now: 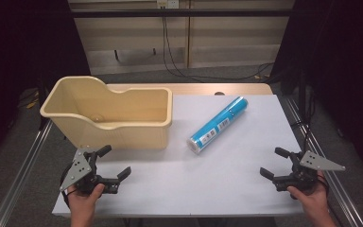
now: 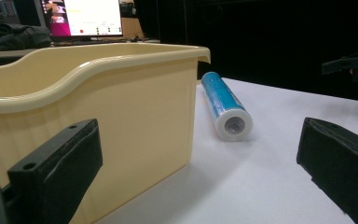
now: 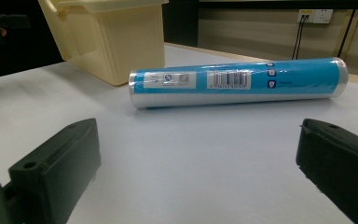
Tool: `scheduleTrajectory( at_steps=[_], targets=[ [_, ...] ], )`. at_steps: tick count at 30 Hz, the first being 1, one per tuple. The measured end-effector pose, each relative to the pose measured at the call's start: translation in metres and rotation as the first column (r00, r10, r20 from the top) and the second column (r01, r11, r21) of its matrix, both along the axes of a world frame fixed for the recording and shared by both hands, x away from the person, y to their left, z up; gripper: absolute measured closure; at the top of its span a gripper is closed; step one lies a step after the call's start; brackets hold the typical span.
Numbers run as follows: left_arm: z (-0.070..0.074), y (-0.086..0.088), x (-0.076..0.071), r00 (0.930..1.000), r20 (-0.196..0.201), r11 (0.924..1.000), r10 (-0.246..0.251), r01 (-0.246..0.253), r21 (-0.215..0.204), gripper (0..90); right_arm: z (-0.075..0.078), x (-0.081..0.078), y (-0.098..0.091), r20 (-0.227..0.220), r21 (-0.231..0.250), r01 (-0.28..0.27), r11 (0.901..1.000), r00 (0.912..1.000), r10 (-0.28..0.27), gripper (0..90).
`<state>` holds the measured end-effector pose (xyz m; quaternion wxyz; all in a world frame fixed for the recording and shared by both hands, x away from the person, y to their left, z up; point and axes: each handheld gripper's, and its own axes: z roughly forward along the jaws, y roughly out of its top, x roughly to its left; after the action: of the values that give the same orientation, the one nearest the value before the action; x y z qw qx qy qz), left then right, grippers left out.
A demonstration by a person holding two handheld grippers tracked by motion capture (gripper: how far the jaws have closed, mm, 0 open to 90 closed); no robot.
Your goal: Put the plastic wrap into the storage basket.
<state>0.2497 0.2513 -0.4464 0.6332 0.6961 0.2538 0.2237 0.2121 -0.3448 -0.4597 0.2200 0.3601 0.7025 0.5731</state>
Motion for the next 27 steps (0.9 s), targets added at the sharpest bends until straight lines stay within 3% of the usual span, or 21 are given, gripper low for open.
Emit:
scheduleTrajectory(
  at_steps=[17, 23, 27],
  targets=[
    [0.0, -0.004, -0.002, 0.9999, -0.005, 1.0, -0.009, 0.009, -0.002, 0.0, -0.002, 0.011, 0.009, -0.04, -0.031, 0.031, 0.999, 0.9987, -0.032, 0.0],
    [0.0, -0.004, -0.001, 0.9999, -0.006, 0.9996, -0.016, 0.016, 0.023, 0.0, 0.0, 0.02, 0.017, -0.06, -0.049, 0.049, 0.9976, 0.9968, -0.052, 0.0],
    [0.0, -0.005, 0.001, 0.9998, -0.006, 0.9997, -0.018, 0.018, 0.014, 0.0, 0.002, 0.033, 0.024, -0.088, -0.057, 0.075, 0.9956, 0.9929, -0.08, 0.0]
  ],
)
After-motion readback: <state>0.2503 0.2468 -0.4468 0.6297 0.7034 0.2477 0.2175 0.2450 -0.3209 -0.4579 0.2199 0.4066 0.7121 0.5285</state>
